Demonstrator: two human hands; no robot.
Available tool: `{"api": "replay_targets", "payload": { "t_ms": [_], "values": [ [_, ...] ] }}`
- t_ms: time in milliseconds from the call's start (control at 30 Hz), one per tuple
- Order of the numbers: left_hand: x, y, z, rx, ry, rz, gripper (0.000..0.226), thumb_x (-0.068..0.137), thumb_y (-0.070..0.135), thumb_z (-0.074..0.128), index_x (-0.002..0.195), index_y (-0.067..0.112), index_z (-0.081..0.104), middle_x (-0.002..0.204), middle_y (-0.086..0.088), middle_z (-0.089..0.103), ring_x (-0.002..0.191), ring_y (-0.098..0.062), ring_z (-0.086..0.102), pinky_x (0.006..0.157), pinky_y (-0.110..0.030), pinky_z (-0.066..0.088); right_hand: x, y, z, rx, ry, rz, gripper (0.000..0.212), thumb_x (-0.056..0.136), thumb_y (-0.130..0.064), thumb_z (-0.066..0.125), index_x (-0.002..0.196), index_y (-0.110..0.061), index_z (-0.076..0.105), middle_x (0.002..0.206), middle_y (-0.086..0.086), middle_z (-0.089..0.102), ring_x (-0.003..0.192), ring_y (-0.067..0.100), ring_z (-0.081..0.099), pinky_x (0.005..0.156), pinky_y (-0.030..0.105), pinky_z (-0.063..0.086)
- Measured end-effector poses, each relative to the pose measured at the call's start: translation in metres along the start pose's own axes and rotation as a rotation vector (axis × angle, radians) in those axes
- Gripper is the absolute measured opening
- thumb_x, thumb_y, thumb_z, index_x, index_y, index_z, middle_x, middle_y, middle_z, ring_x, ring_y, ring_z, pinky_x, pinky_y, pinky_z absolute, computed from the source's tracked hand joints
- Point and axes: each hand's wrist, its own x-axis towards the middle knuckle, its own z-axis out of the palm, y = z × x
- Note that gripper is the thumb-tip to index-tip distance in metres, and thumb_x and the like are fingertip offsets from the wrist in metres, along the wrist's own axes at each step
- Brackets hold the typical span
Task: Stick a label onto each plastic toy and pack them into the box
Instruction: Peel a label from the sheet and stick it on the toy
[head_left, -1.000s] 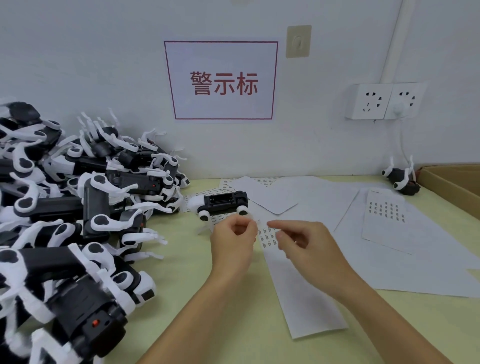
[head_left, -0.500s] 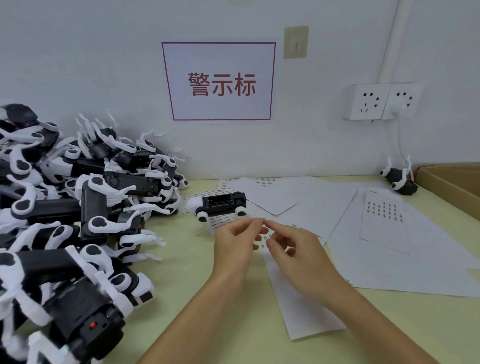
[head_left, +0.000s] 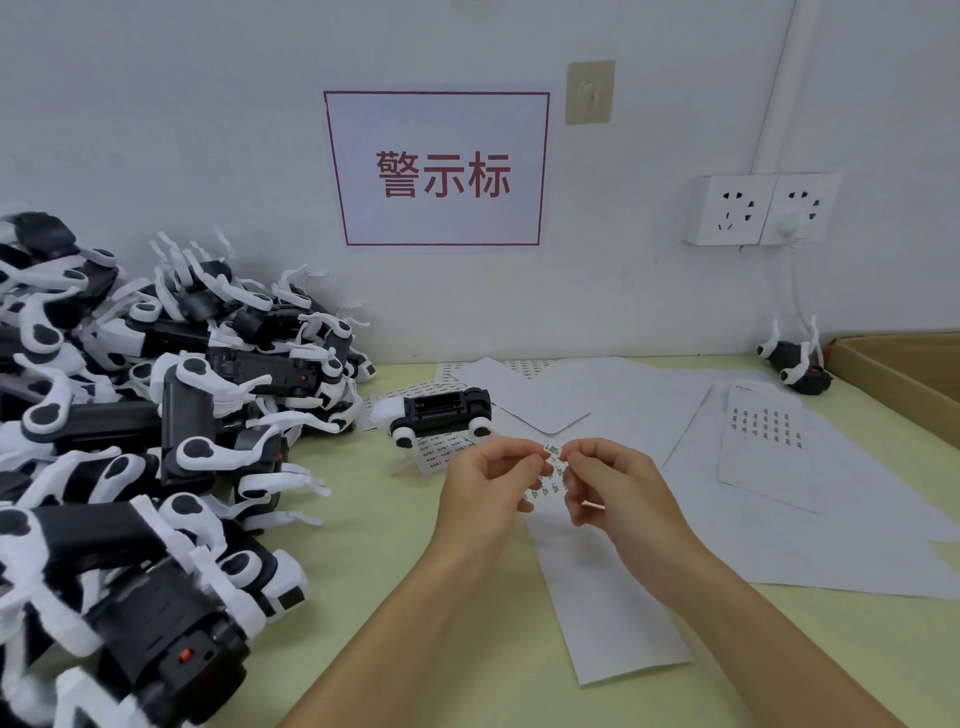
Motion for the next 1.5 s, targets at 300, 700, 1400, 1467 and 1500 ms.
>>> {"api": "replay_targets", "payload": {
  "t_ms": [300,700,1400,1467,1500],
  "values": [
    [0.003,-0.005,0.0,0.069,0.03,0.033,0.006,0.091,0.011,0.069,0.087,0.015,0.072,0.075,0.005,0.073,0.071,-0.005,0.065,0.061,-0.021,0.05,0.0,0.002,0.001,-0.045,0.02,-0.003,0.021,0.098,-0.008,0.053,0.09,-0.014,0.072,0.062,-0.002,0.056,0.057,0.015,0.053,0.059,0.028,0.046],
    [0.002,-0.016,0.001,0.584,-0.048,0.315,0.013,0.091,0.014,0.065,0.08,0.02,0.07,0.071,0.007,0.067,0.07,-0.008,0.06,0.06,-0.013,0.044,0.0,0.007,-0.006,-0.612,0.089,-0.403,0.02,0.084,-0.012,0.073,0.077,-0.031,0.072,0.076,-0.017,0.068,0.076,0.005,0.062,0.064,0.009,0.042],
    [0.0,-0.003,0.001,0.203,-0.062,0.037,0.01,0.094,0.016,0.065,0.089,0.018,0.074,0.069,0.01,0.071,0.067,0.001,0.064,0.059,-0.013,0.047,-0.002,0.004,0.004,-0.072,0.106,-0.024,0.015,0.095,-0.014,0.062,0.094,-0.017,0.077,0.073,-0.006,0.068,0.07,0.011,0.059,0.066,0.03,0.048],
    [0.001,-0.003,0.001,0.176,-0.037,0.016,0.011,0.095,0.019,0.065,0.092,0.015,0.075,0.069,0.008,0.071,0.066,-0.001,0.063,0.058,-0.015,0.048,-0.001,0.005,0.003,-0.051,0.1,-0.017,0.015,0.095,-0.013,0.063,0.096,-0.018,0.077,0.075,-0.005,0.068,0.071,0.011,0.059,0.067,0.03,0.048],
    [0.002,-0.004,0.0,0.174,-0.027,0.008,0.011,0.095,0.02,0.065,0.092,0.015,0.075,0.068,0.008,0.071,0.066,-0.001,0.063,0.058,-0.015,0.049,-0.001,0.006,0.003,-0.051,0.094,-0.018,0.016,0.094,-0.013,0.063,0.096,-0.019,0.077,0.075,-0.006,0.069,0.071,0.011,0.059,0.068,0.03,0.049]
  ]
}}
